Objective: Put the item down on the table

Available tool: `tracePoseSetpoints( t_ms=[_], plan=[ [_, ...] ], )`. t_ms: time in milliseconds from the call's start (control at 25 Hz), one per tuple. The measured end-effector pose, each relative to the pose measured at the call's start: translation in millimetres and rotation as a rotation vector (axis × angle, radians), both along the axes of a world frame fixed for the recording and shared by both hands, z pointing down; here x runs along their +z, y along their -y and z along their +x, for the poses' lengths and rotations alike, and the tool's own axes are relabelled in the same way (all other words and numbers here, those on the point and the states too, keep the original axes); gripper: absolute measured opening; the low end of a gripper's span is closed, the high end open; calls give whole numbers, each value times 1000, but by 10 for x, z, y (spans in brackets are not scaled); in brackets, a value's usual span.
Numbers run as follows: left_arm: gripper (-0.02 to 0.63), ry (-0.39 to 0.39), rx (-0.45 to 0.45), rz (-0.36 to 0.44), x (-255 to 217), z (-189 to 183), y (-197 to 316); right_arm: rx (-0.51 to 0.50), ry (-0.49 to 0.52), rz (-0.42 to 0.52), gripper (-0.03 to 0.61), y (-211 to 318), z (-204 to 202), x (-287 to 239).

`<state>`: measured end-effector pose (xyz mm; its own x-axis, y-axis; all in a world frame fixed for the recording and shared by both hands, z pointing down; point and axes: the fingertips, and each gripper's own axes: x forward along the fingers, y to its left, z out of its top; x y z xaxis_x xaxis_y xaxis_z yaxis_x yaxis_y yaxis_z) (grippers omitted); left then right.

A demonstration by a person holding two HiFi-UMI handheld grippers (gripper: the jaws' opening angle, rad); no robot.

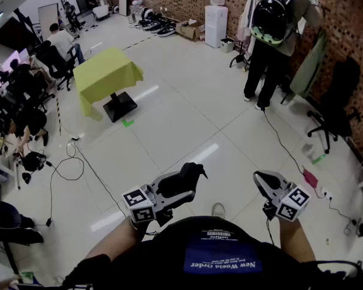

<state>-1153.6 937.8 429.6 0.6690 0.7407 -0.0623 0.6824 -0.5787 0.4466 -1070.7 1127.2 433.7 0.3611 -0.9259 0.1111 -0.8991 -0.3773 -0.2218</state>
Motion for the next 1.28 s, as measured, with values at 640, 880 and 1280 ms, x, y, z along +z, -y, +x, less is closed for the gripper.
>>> tracePoseSetpoints(
  t_ms=[640, 880, 1280],
  plan=[
    [317, -20, -119, -64, -393, 2851, -299, -199, -48, -19, -13, 46, 2991, -166],
    [318, -42, -124, -50, -232, 3777, 453, -195, -64, -32, -12, 744, 3974, -116],
    [317, -86, -55, 37, -396, 5275, 2244, -131, -86, 10, -13, 2512, 5460, -423]
  ],
)
